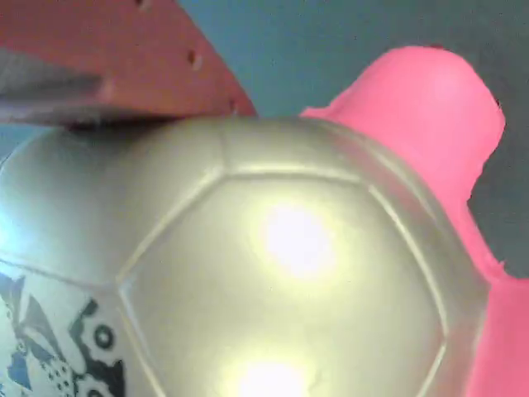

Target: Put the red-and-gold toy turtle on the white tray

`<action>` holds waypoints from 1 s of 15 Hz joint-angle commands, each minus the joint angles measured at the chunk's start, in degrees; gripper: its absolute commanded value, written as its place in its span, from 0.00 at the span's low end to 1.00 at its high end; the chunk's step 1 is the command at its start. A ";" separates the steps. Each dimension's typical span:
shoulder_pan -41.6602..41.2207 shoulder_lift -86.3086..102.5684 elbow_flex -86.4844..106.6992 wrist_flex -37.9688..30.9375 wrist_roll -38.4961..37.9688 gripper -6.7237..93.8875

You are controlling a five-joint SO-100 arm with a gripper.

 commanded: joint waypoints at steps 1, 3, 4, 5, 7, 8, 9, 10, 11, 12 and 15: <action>-1.32 6.06 -4.48 -0.26 5.10 0.06; -6.42 5.80 -4.66 -0.09 10.28 0.06; -10.55 5.98 -4.66 -0.09 13.18 0.06; -14.94 6.15 -5.01 0.00 16.00 0.06; -22.85 4.75 -10.11 3.25 19.78 0.06; -26.37 4.13 -11.25 3.52 21.62 0.06; -29.36 3.25 -12.39 3.52 23.20 0.06; -31.99 1.67 -14.06 3.52 25.05 0.06; -34.19 -0.62 -17.14 4.92 27.16 0.06; -36.12 -3.43 -20.57 7.65 28.56 0.06; -39.64 -11.51 -24.52 9.23 32.87 0.06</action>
